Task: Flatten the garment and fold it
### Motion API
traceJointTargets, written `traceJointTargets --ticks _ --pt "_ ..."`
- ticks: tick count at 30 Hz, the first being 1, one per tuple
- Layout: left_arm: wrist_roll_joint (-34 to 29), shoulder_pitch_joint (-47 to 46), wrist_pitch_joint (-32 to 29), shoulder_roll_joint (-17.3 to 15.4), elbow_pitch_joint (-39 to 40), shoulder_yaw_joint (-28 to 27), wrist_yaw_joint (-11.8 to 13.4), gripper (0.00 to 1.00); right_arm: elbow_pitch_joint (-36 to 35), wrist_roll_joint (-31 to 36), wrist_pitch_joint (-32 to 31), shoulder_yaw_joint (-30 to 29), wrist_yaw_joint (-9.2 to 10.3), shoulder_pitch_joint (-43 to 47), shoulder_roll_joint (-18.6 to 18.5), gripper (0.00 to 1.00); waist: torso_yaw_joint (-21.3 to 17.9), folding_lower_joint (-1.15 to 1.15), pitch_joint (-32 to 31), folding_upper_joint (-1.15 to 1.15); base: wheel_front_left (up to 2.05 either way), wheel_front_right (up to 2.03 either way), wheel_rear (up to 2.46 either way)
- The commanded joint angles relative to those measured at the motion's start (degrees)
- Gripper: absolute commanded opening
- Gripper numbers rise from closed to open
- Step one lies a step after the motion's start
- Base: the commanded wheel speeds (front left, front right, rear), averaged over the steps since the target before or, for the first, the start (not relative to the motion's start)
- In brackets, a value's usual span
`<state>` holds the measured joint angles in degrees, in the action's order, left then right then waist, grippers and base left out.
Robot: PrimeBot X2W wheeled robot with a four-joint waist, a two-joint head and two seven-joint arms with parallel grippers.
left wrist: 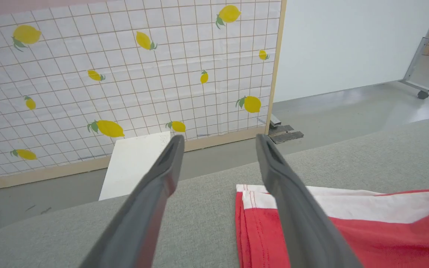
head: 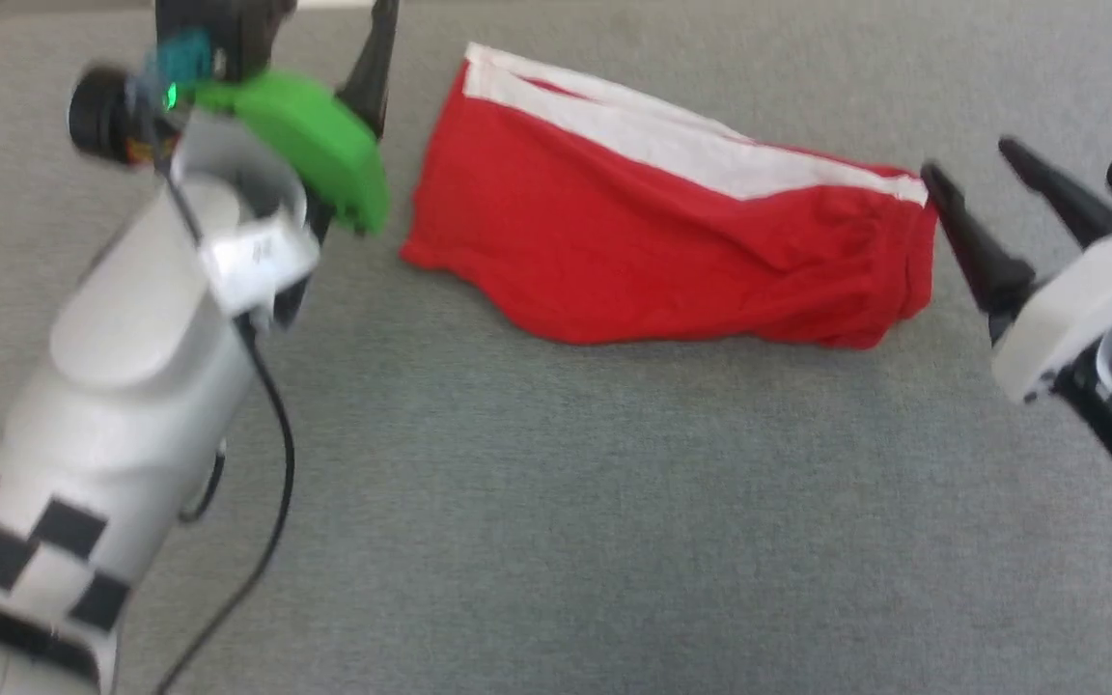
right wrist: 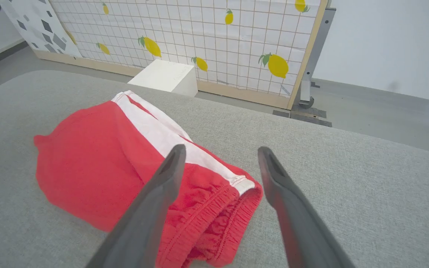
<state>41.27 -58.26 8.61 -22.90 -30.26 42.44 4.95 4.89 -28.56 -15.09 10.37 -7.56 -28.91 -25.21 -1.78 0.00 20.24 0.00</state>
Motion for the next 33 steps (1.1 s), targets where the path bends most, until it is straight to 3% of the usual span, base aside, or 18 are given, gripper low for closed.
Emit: traceJointTargets --ticks 1,11,19,24,33 --pt "0.2 3.1 1.5 -1.3 1.7 -0.6 1.7 1.00 0.1 0.6 1.0 -0.4 0.08 2.0 0.3 1.00 3.9 0.00 -5.7 0.00 0.00 0.00 0.00" --pt "-2.2 26.7 5.7 -9.6 23.0 -2.2 13.8 1.00 2.4 4.6 -0.6 -9.0 0.08 13.4 6.1 1.00 7.2 0.00 -10.7 0.00 0.00 0.00 0.00" --pt "-6.9 39.4 6.2 -14.3 35.1 -0.9 20.5 1.00 5.0 6.3 -7.3 -17.7 0.08 14.4 11.0 1.00 9.7 0.00 -10.1 0.00 0.00 0.00 0.00" --pt "-7.5 42.4 6.2 -14.6 38.0 -0.3 22.3 1.00 7.6 8.6 -12.1 -22.4 0.08 11.4 12.8 1.00 11.5 0.00 -8.8 0.00 0.00 0.00 0.00" --pt "-8.2 41.4 6.3 -13.3 39.4 0.1 22.4 1.00 13.6 16.2 -21.5 -30.9 0.08 5.9 16.7 1.00 14.3 0.00 -6.1 0.00 0.00 0.00 0.00"
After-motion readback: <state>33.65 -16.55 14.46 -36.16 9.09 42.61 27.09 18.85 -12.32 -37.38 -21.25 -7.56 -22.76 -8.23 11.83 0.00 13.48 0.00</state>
